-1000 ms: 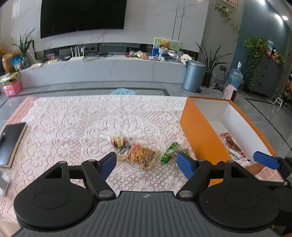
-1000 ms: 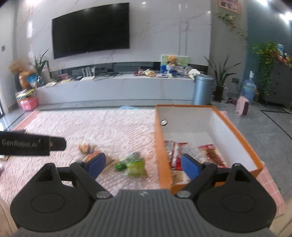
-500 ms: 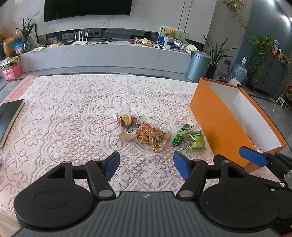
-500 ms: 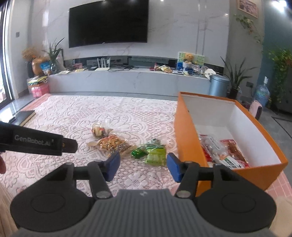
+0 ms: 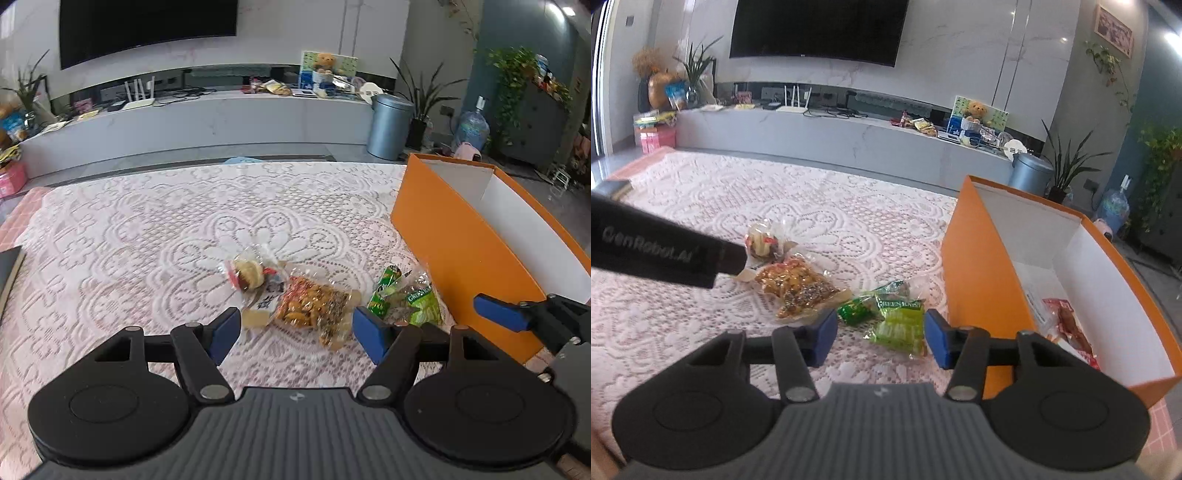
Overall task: Organize snacks
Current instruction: 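Grasp the green pea bag with the right tool while the left tool grasps the peanut bag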
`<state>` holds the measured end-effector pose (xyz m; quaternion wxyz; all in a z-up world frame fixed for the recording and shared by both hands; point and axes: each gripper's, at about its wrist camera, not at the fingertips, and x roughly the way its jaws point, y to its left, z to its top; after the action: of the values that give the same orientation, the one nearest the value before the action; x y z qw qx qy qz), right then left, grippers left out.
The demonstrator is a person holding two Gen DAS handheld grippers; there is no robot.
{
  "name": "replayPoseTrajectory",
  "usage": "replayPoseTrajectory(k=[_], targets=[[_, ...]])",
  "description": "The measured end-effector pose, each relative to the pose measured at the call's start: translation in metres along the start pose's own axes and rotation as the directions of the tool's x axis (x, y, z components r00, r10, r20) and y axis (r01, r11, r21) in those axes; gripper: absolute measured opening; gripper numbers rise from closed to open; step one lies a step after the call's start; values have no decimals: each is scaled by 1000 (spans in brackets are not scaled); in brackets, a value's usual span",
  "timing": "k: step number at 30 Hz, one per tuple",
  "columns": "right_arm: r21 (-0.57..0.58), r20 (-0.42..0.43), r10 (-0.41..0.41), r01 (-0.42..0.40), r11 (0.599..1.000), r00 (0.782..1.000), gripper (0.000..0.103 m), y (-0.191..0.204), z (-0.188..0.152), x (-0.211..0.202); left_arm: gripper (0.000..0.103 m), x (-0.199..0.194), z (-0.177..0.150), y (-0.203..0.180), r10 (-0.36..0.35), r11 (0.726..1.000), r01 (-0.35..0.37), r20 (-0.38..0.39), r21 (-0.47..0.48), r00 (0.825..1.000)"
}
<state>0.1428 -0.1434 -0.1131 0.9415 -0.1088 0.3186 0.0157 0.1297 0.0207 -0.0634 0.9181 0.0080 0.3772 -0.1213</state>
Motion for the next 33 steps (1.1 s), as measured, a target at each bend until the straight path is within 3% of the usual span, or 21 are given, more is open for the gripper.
replayPoseTrajectory(k=[8, 16, 23, 25, 30, 33], targets=[[-81, -50, -110, 106, 991, 993, 50, 18, 4, 42, 84, 33, 7, -4, -13, 997, 16, -42, 81, 999], [-58, -88, -151, 146, 988, 985, 50, 14, 3, 74, 85, 60, 7, 8, -35, 998, 40, -81, 51, 996], [48, -127, -91, 98, 994, 988, 50, -1, -1, 89, 88, 78, 7, 7, -45, 997, 51, -104, 63, 994], [85, -120, -72, 82, 993, 990, 42, -6, -3, 88, 90, 85, 7, 6, -55, 996, 64, -117, 69, 992], [197, -111, -20, 42, 979, 994, 39, -19, -7, 84, 90, 101, 8, 4, -83, 993, 94, -142, 77, 986], [241, -107, -3, 29, 970, 994, 39, -24, -9, 83, 96, 109, 7, 5, -73, 992, 89, -160, 92, 984]])
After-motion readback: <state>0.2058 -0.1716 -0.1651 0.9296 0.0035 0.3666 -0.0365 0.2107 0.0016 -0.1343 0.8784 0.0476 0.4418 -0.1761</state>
